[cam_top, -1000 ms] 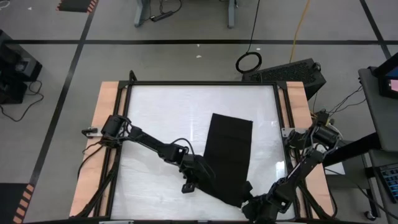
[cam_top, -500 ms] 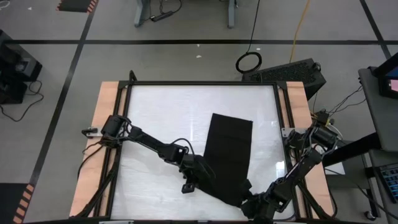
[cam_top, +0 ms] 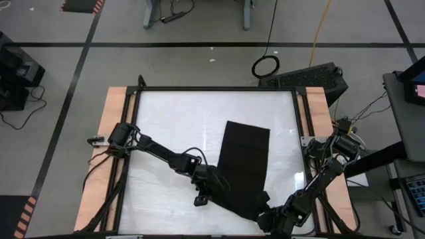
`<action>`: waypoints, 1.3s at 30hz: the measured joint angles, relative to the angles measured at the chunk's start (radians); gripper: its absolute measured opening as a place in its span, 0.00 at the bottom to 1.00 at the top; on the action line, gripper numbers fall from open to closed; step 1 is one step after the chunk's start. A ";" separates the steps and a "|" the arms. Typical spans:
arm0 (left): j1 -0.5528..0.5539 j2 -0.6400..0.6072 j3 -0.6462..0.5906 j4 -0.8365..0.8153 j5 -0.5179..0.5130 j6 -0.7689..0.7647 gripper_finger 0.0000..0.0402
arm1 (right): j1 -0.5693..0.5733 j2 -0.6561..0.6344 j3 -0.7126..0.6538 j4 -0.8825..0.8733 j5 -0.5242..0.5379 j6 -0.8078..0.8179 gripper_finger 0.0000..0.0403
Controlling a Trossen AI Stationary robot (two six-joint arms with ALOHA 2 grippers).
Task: Roll towel into tight, uniform cylinder
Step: Roll the black towel
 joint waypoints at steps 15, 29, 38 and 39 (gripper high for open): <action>0.006 0.000 0.000 0.000 0.005 -0.025 0.16 | -0.015 0.005 -0.001 -0.032 0.026 -0.047 0.34; 0.006 0.000 0.000 -0.039 -0.006 -0.018 0.02 | 0.003 0.071 0.003 0.060 0.043 0.132 0.07; 0.006 -0.005 0.001 0.006 0.029 -0.103 0.01 | 0.078 0.034 -0.003 0.089 0.086 0.342 0.01; 0.006 -0.006 0.002 0.024 0.044 -0.124 0.01 | 0.091 0.029 -0.003 0.093 0.105 0.375 0.01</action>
